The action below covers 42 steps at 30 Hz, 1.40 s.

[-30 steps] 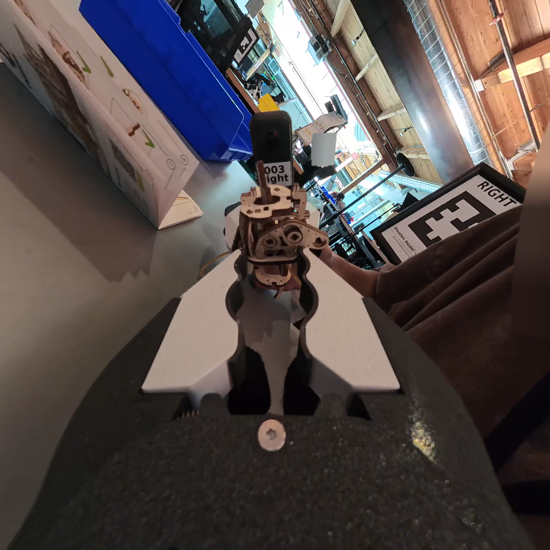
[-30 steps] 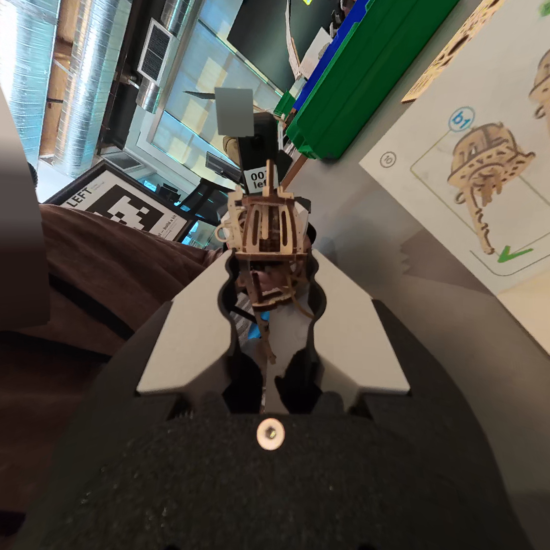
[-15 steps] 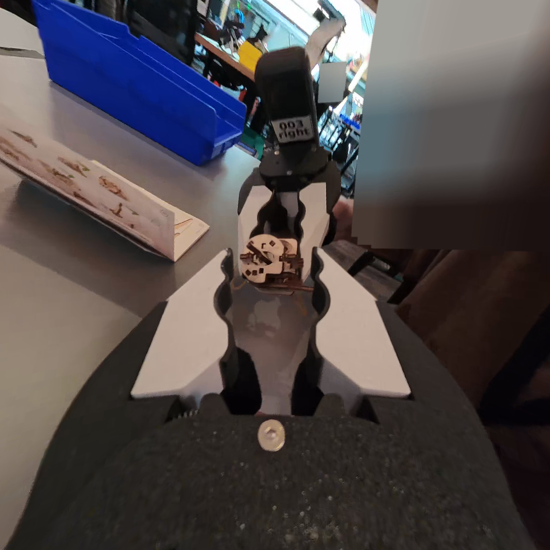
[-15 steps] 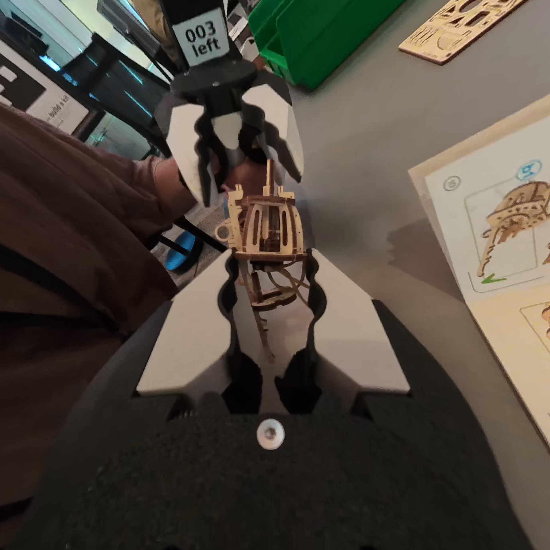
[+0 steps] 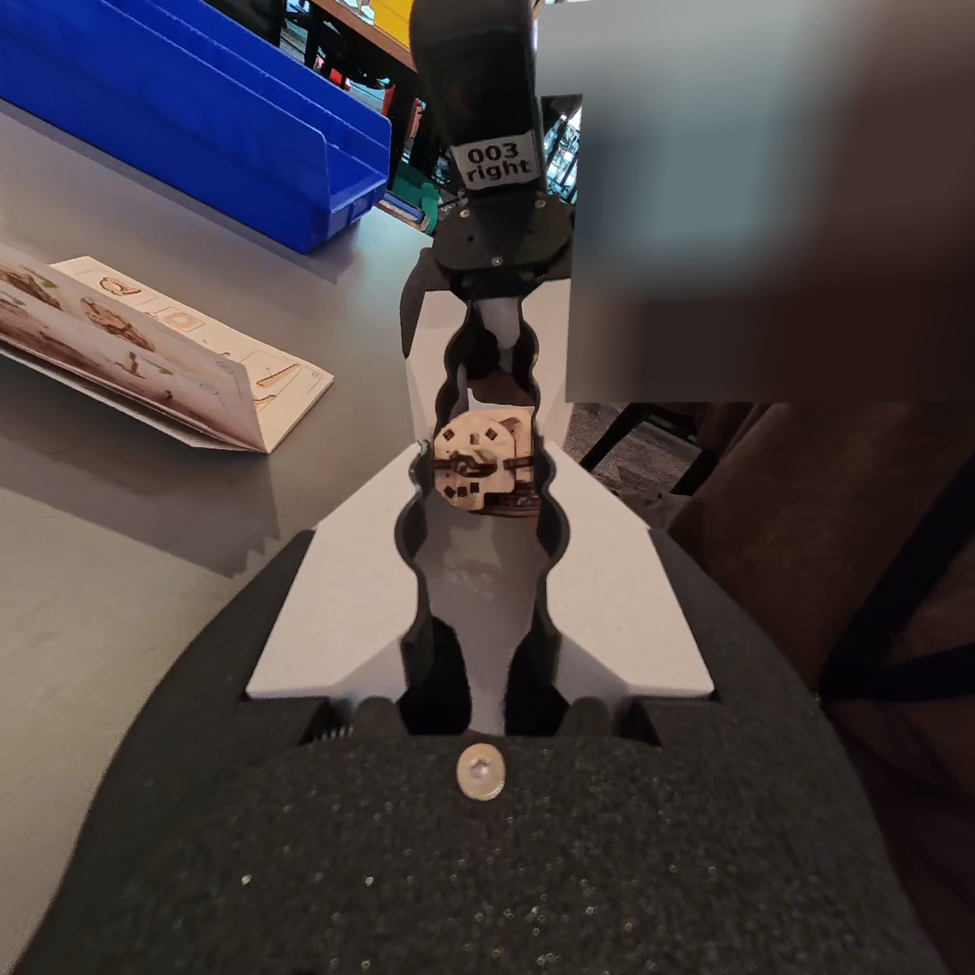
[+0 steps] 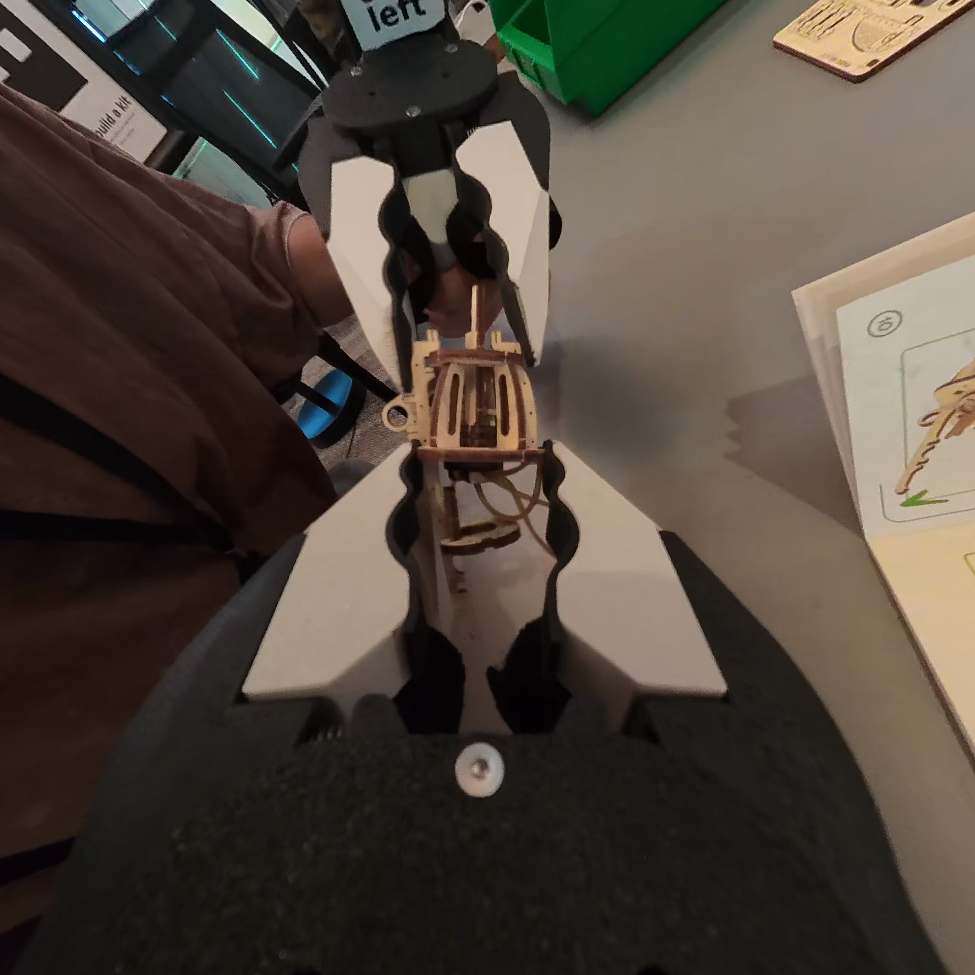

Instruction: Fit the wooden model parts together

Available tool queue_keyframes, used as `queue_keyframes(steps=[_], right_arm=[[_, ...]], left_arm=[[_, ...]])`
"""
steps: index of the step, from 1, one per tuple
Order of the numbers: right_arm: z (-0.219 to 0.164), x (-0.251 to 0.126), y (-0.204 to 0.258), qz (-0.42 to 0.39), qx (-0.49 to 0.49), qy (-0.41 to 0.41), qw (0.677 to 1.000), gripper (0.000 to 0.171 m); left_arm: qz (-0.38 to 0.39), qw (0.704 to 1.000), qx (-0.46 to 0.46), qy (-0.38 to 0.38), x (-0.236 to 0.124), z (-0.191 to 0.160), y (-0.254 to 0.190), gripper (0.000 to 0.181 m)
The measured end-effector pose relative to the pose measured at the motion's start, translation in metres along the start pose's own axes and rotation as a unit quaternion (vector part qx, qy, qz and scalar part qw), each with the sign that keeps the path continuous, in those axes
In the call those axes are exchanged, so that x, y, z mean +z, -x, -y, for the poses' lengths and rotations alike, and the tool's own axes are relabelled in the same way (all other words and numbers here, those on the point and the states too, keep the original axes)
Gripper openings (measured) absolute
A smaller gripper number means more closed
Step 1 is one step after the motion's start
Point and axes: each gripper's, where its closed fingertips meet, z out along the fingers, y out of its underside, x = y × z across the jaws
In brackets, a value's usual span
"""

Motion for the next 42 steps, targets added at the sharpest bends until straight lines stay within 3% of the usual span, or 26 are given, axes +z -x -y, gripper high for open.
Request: queue_keyframes(steps=[6, 15, 42], right_arm=[[0.006, -0.001, 0.008, 0.038, 0.026, -0.024, 0.999, 0.045], [0.005, -0.002, 0.010, 0.029, 0.006, -0.017, 0.999, 0.044], [-0.005, -0.002, 0.009, 0.024, 0.000, 0.008, 1.000, 0.043]], left_arm=[[0.009, 1.000, 0.010, -0.007, -0.003, 0.006, -0.003, 0.034], [0.028, 0.998, 0.048, -0.025, -0.002, 0.005, -0.007, 0.033], [0.026, 0.998, 0.046, -0.037, 0.001, -0.002, -0.007, 0.033]])
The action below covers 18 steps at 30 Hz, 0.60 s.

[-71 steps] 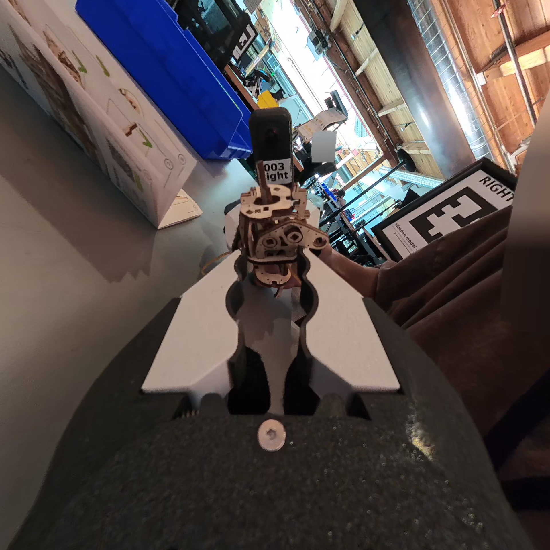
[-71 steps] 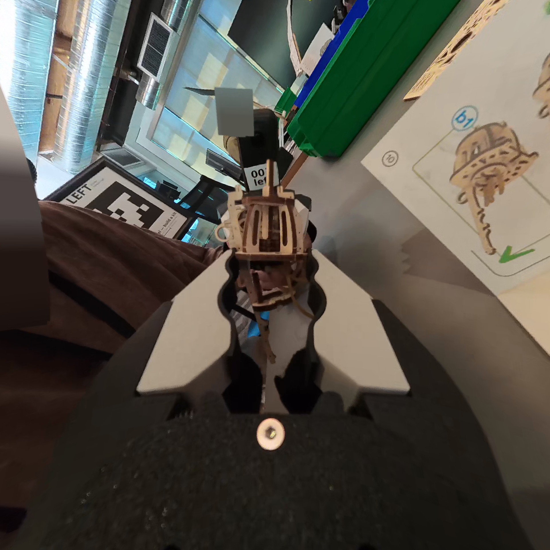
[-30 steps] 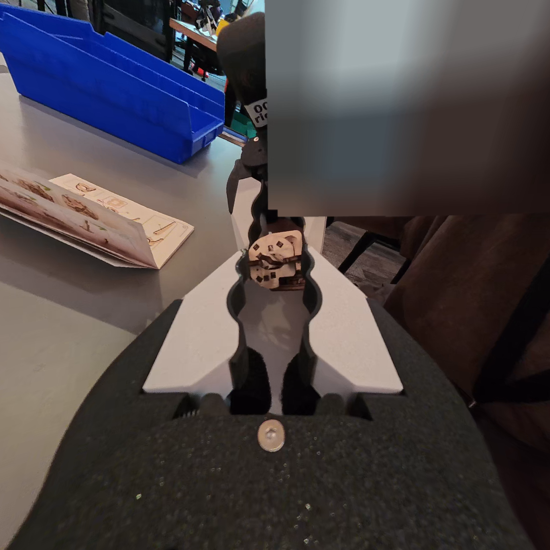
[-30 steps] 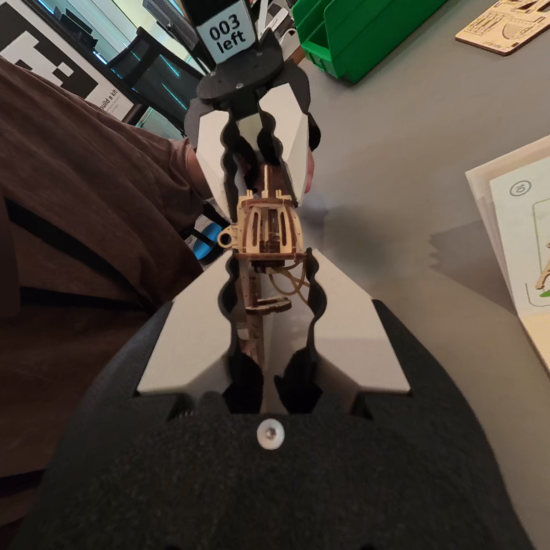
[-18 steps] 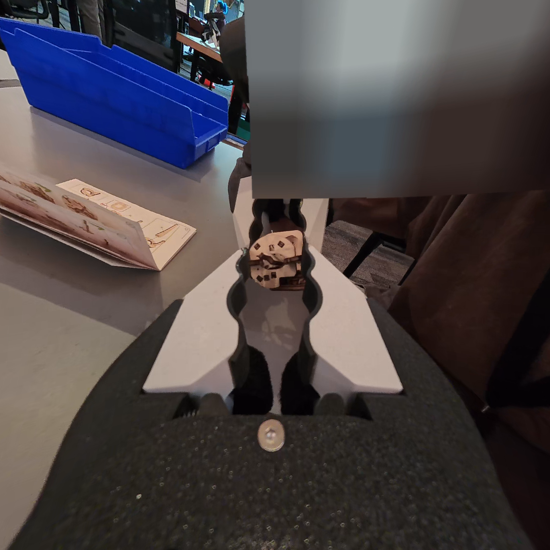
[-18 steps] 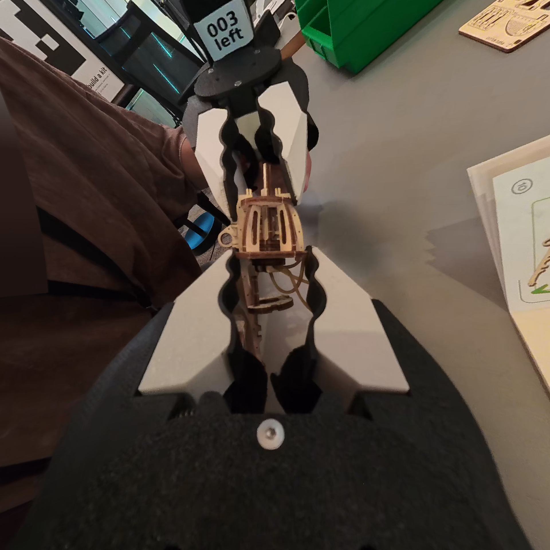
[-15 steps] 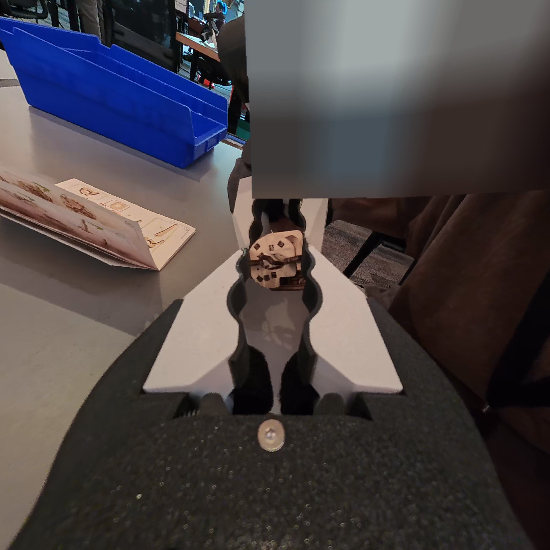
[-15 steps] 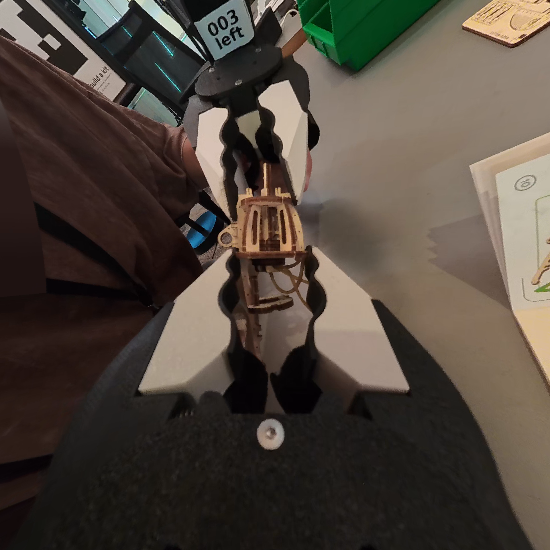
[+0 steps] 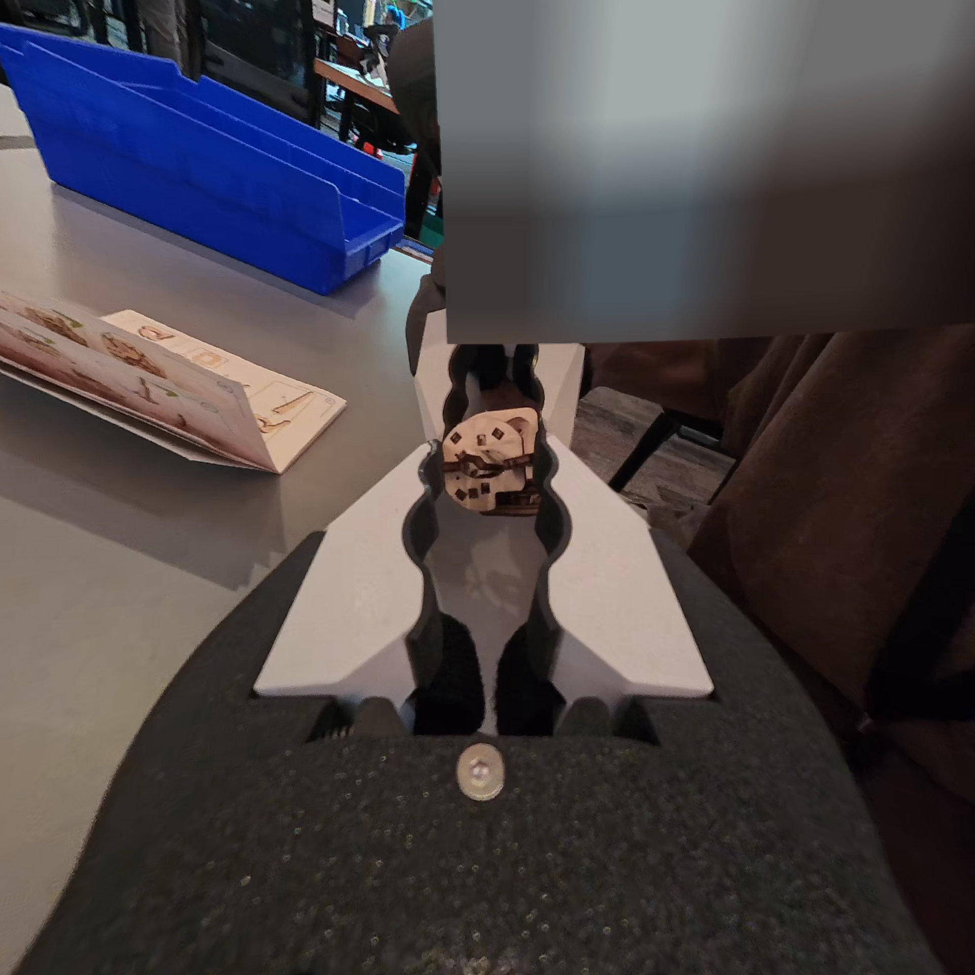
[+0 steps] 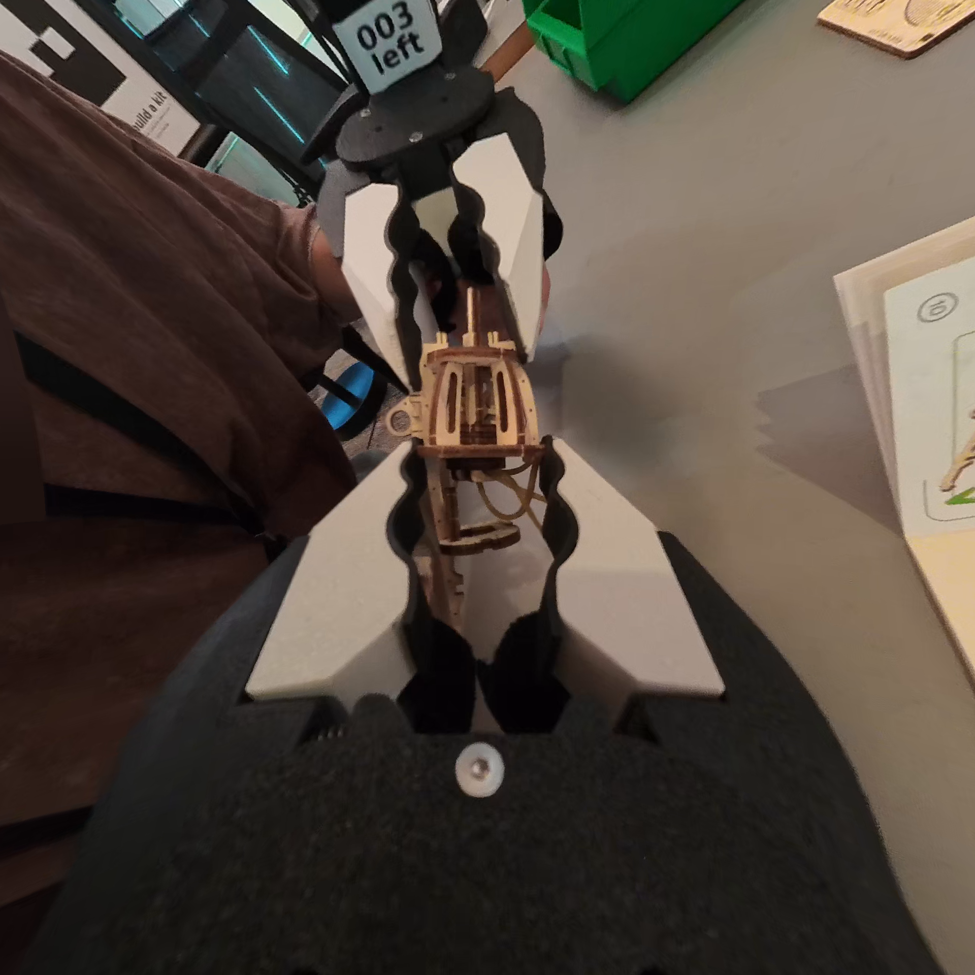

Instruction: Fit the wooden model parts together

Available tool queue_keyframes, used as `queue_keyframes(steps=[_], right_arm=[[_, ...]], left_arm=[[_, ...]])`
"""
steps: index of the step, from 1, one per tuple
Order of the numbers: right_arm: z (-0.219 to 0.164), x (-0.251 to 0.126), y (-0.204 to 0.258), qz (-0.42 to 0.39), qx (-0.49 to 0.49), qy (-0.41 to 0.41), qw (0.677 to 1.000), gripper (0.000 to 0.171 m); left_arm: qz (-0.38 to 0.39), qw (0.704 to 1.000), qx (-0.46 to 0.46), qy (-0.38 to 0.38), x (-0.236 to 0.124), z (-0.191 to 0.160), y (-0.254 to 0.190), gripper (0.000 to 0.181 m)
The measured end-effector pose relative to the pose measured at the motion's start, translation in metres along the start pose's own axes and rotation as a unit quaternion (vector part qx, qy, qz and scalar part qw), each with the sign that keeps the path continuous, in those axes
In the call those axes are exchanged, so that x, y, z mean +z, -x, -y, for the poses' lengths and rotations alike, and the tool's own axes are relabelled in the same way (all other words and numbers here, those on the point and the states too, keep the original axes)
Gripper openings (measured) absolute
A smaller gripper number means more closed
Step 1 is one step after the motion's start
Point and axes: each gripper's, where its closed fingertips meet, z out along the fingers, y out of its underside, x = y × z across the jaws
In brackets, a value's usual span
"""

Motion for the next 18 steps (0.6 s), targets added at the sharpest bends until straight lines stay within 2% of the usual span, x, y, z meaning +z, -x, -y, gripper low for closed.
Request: queue_keyframes(steps=[18], right_arm=[[-0.0039, -0.0003, -0.0017, -0.005, -0.009, 0.013, 1.000, 0.043]], left_arm=[[0.003, 1.000, 0.012, 0.013, 0.0017, -0.0027, 0.0004, 0.031]])
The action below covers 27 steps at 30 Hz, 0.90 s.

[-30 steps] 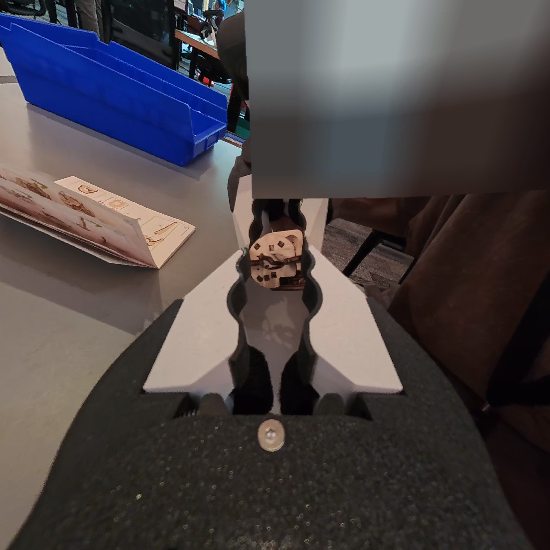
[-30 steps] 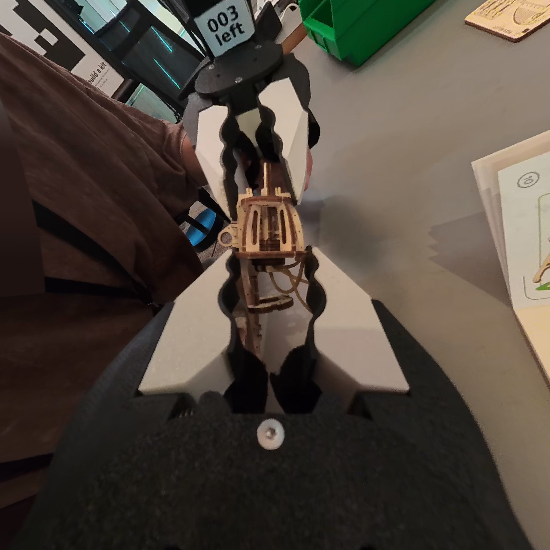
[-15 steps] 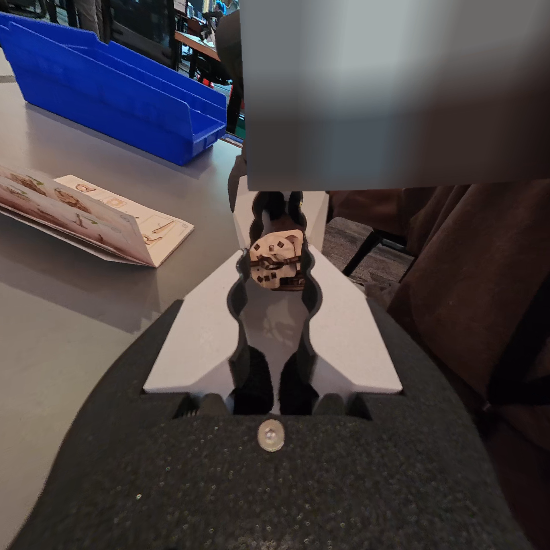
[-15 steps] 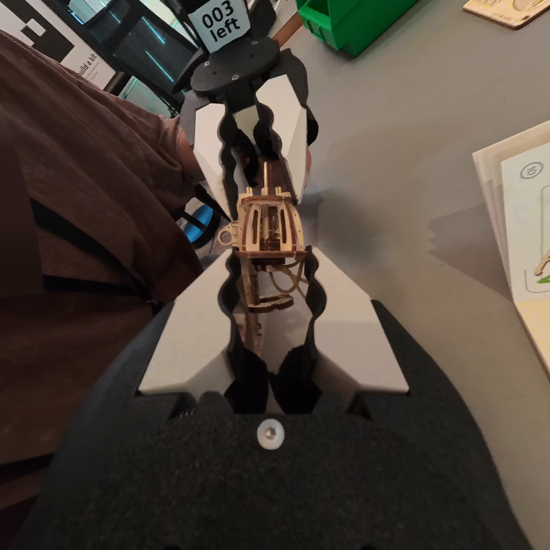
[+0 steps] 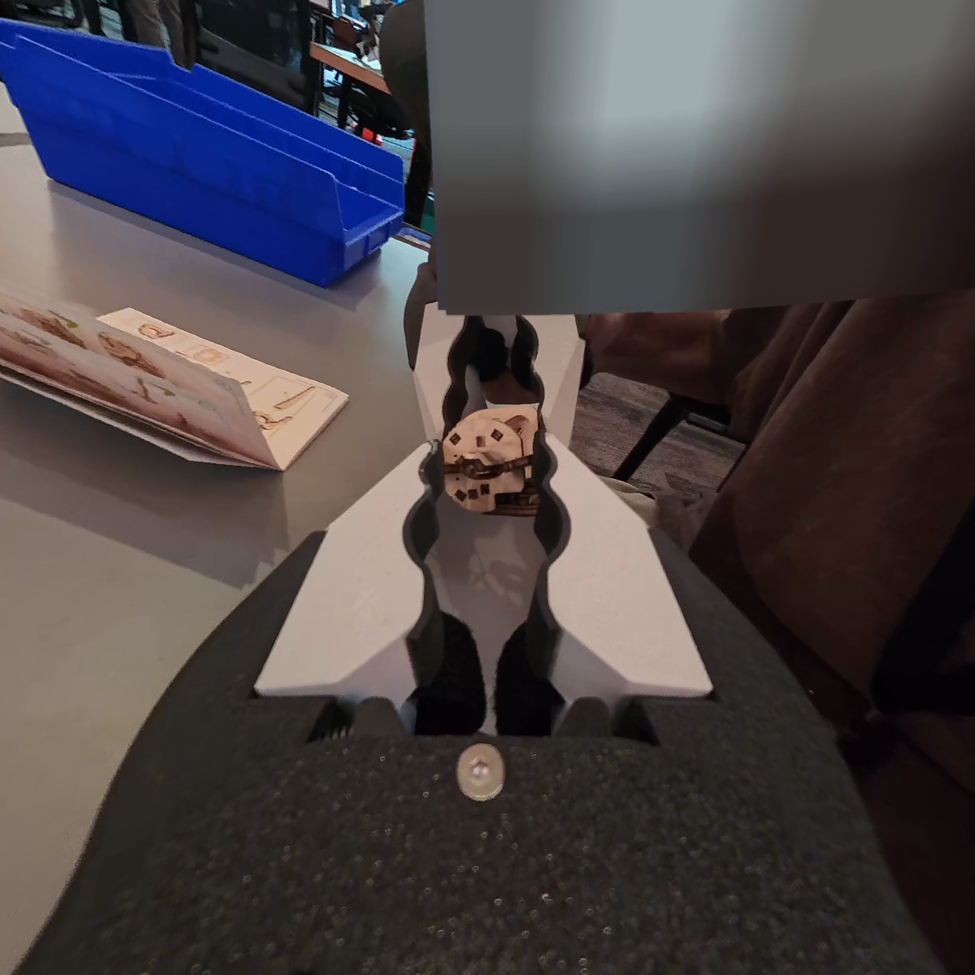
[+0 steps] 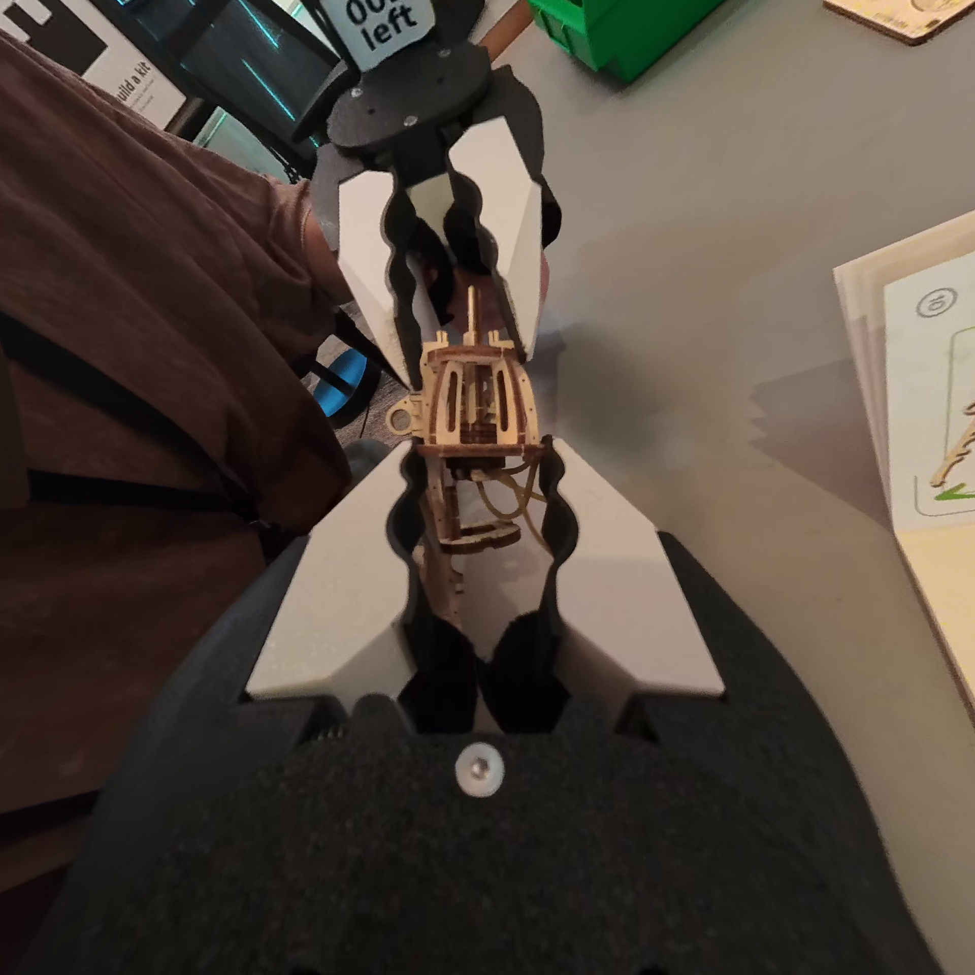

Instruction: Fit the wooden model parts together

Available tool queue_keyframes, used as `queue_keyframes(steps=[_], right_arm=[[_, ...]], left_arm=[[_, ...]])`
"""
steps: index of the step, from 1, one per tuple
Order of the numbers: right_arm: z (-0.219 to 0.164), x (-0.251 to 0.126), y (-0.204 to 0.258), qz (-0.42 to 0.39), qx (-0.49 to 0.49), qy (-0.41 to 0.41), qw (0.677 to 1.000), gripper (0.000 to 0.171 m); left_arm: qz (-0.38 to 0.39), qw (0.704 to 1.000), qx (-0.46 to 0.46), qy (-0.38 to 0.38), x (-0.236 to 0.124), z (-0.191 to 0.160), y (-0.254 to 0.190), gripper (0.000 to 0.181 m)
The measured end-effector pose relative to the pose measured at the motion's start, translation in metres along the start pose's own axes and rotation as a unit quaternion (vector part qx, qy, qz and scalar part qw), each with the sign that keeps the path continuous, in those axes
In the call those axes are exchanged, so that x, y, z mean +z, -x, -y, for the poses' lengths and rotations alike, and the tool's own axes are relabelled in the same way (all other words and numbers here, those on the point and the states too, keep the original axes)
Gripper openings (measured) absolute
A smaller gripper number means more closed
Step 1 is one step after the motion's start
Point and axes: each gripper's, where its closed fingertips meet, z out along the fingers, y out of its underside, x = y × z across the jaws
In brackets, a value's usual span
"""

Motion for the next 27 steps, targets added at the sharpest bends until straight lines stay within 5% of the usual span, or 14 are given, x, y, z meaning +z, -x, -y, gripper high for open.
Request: queue_keyframes(steps=[13, 20, 27], right_arm=[[-0.006, -0.002, -0.008, -0.037, -0.036, 0.021, 0.998, 0.044], [-0.038, 0.004, -0.024, -0.096, -0.089, 0.130, 0.983, 0.044], [-0.041, 0.001, -0.028, -0.114, -0.113, 0.153, 0.975, 0.045]], left_arm=[[0.008, 1.000, 0.016, 0.006, 0.005, -0.005, 0.002, 0.032], [-0.003, 0.995, 0.056, 0.082, 0.013, -0.041, 0.006, 0.028], [-0.007, 0.985, 0.105, 0.134, 0.007, -0.044, 0.011, 0.048]])
